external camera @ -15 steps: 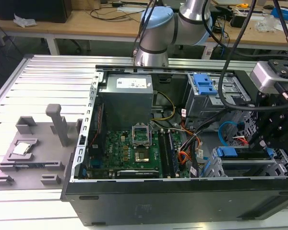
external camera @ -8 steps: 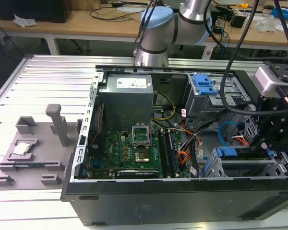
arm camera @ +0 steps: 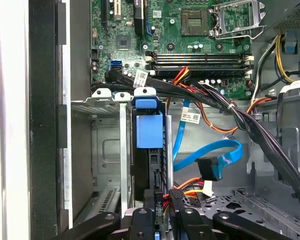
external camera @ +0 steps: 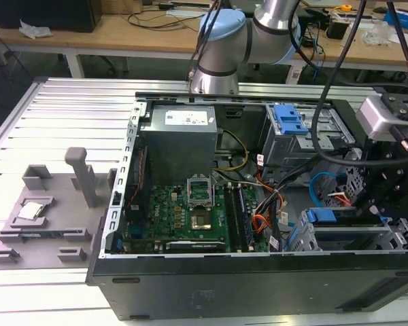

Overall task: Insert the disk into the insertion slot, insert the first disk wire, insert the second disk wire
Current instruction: 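Insert the first disk wire, then insert the second disk wire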

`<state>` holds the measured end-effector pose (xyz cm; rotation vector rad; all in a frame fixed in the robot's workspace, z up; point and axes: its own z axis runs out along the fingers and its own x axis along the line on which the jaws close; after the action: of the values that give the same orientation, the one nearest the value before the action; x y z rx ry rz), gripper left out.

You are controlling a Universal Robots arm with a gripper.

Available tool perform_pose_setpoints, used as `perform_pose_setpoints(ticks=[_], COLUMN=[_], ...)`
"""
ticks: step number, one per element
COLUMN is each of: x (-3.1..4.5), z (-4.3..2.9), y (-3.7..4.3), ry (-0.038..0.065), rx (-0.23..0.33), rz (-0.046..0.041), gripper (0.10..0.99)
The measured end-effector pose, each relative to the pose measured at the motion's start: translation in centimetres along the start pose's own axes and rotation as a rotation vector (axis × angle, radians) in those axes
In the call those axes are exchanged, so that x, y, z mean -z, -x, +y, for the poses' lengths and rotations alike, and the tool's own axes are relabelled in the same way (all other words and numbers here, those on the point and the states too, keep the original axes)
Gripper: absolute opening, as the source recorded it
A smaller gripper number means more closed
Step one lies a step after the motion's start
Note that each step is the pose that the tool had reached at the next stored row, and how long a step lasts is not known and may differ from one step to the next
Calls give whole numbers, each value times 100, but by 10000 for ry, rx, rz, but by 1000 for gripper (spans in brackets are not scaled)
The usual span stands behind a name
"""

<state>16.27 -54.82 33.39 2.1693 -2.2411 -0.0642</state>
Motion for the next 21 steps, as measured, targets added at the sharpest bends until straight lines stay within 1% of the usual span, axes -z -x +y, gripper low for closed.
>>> perform_pose_setpoints(ticks=[1,2,5,6,7,8,9,10,11,21], x=[17,56,194,309,367,438,479,568,613,618], z=[1,3,9,16,19,23,25,30,32,32], y=[0,0,3,7,9,10,11,11,12,12], ry=[0,0,-4,-7,-8,-9,-10,-12,-13,-13], rx=[-1,-1,-1,-3,-3,-3,-3,-3,-3,-3], rz=[6,10,32,60,68,72,74,75,76,75], gripper=[255,255,255,255,243,176,114,106,106,106])
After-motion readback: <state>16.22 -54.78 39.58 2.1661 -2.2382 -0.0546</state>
